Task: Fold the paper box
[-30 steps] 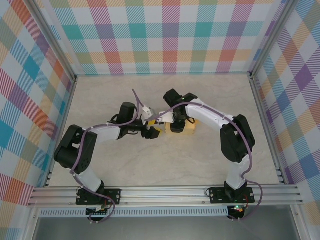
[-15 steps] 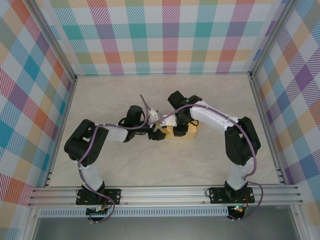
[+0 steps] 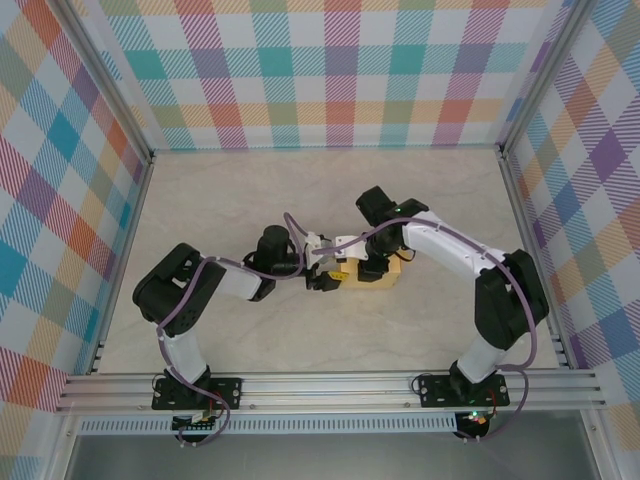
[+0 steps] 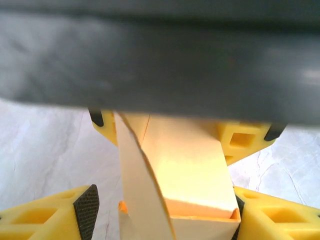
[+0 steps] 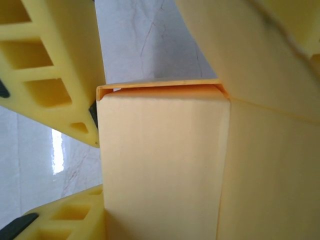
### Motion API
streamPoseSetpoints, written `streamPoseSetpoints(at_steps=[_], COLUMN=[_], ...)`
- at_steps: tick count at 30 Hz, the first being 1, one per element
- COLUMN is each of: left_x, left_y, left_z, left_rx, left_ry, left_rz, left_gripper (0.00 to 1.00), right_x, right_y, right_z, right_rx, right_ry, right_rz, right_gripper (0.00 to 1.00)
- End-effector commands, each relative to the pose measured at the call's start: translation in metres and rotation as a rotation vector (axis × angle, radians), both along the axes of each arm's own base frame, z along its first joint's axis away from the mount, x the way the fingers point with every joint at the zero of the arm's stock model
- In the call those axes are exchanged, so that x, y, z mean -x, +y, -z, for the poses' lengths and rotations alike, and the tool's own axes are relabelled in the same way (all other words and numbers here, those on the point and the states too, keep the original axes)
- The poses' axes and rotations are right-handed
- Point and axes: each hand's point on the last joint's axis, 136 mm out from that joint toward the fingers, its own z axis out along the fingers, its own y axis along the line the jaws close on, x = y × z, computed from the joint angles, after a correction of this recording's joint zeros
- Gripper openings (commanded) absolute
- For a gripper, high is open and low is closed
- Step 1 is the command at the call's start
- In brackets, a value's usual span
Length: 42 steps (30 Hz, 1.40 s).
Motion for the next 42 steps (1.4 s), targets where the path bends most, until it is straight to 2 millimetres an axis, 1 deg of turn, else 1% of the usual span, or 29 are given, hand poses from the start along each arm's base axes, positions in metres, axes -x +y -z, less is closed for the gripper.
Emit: streamPoseSetpoints(at_steps=[1,2,3,4,5,8,9,11,14,17,20,23,25,26,28,29,30,31,32,33,34,36,39,42], left_x=[0.011,0.010,0.007,0.005,0.002,-0.001,-0.001,-0.003,-0.001,-0.004,-0.005,-0.009,-0.009,-0.009,-0.008,-0.008,-0.007,-0.008,-0.008,-0.008,-0.008,-0.009,-0.012,-0.014], left_y=[-0.006,-0.006,-0.008,-0.009,-0.009,-0.007,-0.006,-0.005,-0.004,-0.004,-0.004,-0.002,-0.002,-0.002,0.000,-0.001,-0.001,-0.002,-0.003,-0.003,-0.002,-0.001,0.000,0.003], left_z=[0.016,0.017,0.016,0.017,0.017,0.021,0.022,0.023,0.024,0.024,0.024,0.024,0.024,0.024,0.025,0.025,0.025,0.024,0.024,0.024,0.024,0.024,0.024,0.023], left_rx=[-0.031,-0.030,-0.026,-0.024,-0.026,-0.030,-0.033,-0.043,-0.066,-0.066,-0.069,-0.073,-0.076,-0.077,-0.090,-0.095,-0.097,-0.100,-0.103,-0.105,-0.107,-0.108,-0.112,-0.113], left_ry=[-0.059,-0.061,-0.066,-0.065,-0.068,-0.075,-0.077,-0.081,-0.084,-0.081,-0.079,-0.073,-0.068,-0.067,-0.061,-0.055,-0.050,-0.044,-0.040,-0.033,-0.030,-0.024,-0.017,-0.006], left_rz=[-0.005,-0.006,-0.011,-0.016,-0.025,-0.054,-0.059,-0.070,-0.058,-0.074,-0.084,-0.104,-0.102,-0.102,-0.095,-0.091,-0.083,-0.076,-0.070,-0.065,-0.065,-0.067,-0.074,-0.082], left_gripper=[0.66,0.66,0.63,0.58,0.56,0.56,0.56,0.55,0.49,0.46,0.46,0.46,0.46,0.46,0.46,0.46,0.46,0.46,0.46,0.46,0.46,0.46,0.46,0.46], right_x=[0.007,0.008,0.009,0.009,0.009,0.002,0.000,-0.004,-0.007,-0.007,-0.003,-0.002,-0.008,-0.011,-0.032,-0.038,-0.046,-0.052,-0.054,-0.056,-0.059,-0.061,-0.066,-0.063], right_y=[0.022,0.021,0.022,0.024,0.024,0.025,0.025,0.025,0.025,0.024,0.016,0.003,-0.014,-0.022,-0.052,-0.065,-0.084,-0.102,-0.112,-0.121,-0.126,-0.125,-0.123,-0.119], right_z=[-0.027,-0.028,-0.029,-0.029,-0.029,-0.027,-0.025,-0.025,-0.036,-0.049,-0.059,-0.069,-0.080,-0.089,-0.103,-0.109,-0.111,-0.111,-0.109,-0.102,-0.093,-0.082,-0.069,-0.054], right_rx=[-0.161,-0.163,-0.173,-0.181,-0.185,-0.180,-0.181,-0.194,-0.265,-0.330,-0.372,-0.422,-0.495,-0.547,-0.627,-0.655,-0.680,-0.711,-0.742,-0.750,-0.731,-0.709,-0.680,-0.657], right_ry=[0.005,0.008,0.009,0.008,0.006,-0.003,-0.008,-0.018,-0.049,-0.072,-0.087,-0.101,-0.106,-0.110,-0.159,-0.155,-0.126,-0.051,0.041,0.138,0.211,0.302,0.449,0.527], right_rz=[-0.042,-0.043,-0.044,-0.045,-0.042,-0.021,-0.009,0.028,0.066,0.094,0.125,0.197,0.312,0.367,0.567,0.647,0.764,0.880,0.944,1.017,1.077,1.116,1.220,1.225], right_gripper=[0.43,0.43,0.43,0.44,0.44,0.46,0.48,0.56,0.59,0.60,0.60,0.64,0.65,0.67,0.68,0.67,0.66,0.61,0.57,0.54,0.52,0.50,0.48,0.44])
